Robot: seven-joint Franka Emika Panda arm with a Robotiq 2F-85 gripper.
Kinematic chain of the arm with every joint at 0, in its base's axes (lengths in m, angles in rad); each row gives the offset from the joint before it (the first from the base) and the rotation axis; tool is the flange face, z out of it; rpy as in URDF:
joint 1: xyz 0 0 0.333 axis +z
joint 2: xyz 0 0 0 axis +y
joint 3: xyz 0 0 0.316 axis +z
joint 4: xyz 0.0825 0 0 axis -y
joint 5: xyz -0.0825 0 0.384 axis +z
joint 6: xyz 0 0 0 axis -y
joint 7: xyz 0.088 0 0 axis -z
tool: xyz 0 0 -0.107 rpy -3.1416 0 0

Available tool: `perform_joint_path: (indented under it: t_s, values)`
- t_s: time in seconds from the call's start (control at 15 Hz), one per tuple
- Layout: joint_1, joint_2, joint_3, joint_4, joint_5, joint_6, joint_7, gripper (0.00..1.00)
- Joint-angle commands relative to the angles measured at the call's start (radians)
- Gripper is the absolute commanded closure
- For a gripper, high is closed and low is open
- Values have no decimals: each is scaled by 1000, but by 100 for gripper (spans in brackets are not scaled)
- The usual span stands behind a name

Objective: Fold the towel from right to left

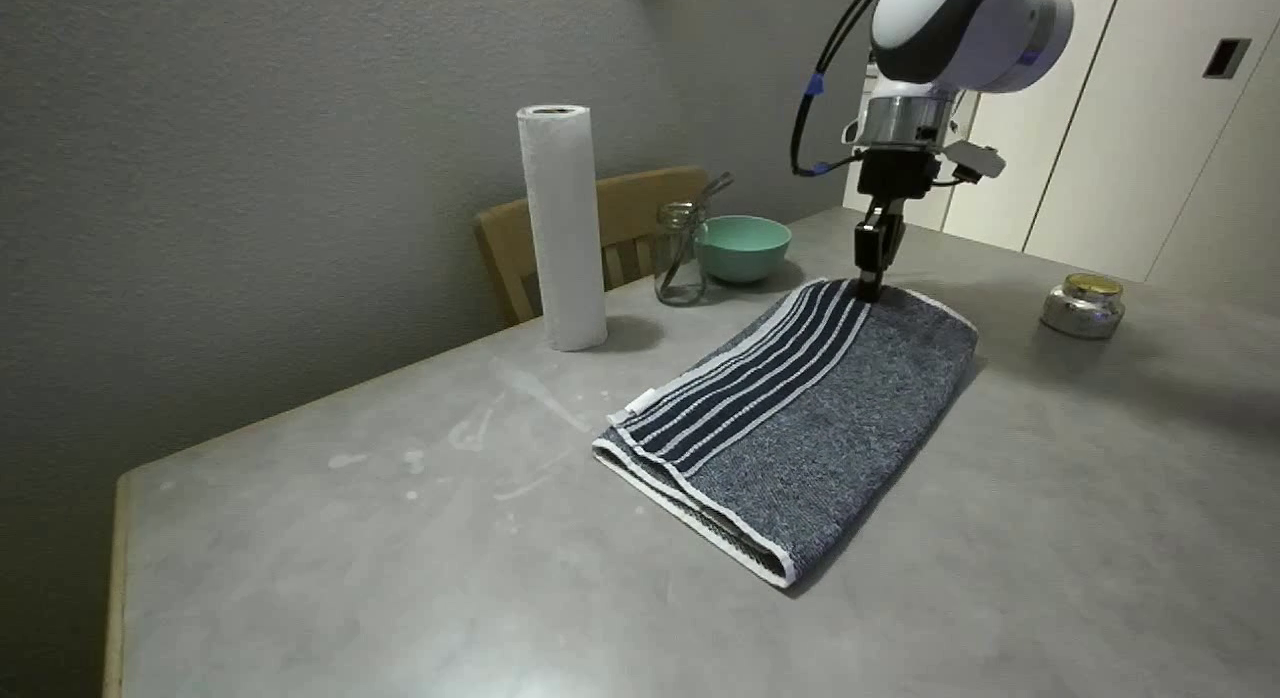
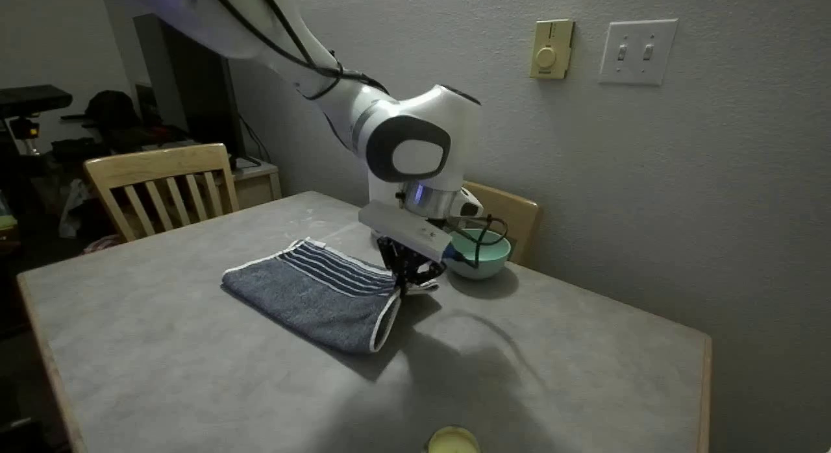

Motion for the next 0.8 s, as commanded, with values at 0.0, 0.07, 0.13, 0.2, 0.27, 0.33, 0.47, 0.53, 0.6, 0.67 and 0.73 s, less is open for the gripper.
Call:
perform_joint_path:
  t_s: [0.0,0.07,0.13,0.2,0.27,0.33,0.47,0.53,0.6,0.67,0.73]
  values:
    - [37,-93,21,-46,-33,-3,-10,98]
    - [48,-95,37,-24,-31,-18,-21,98]
    - [58,-95,51,-11,-29,-28,-38,98]
    - [70,-98,65,0,-28,-40,-52,98]
    - [81,-98,79,12,-25,-51,-67,98]
    - [95,-99,90,21,-27,-61,-82,98]
    - [120,-102,106,39,-29,-88,-110,98]
    - [131,-104,112,45,-30,-101,-123,98]
    - [143,-105,116,53,-32,-115,-136,98]
    - [154,-106,118,63,-35,-132,-145,98]
    - [163,-108,120,70,-37,-145,-158,98]
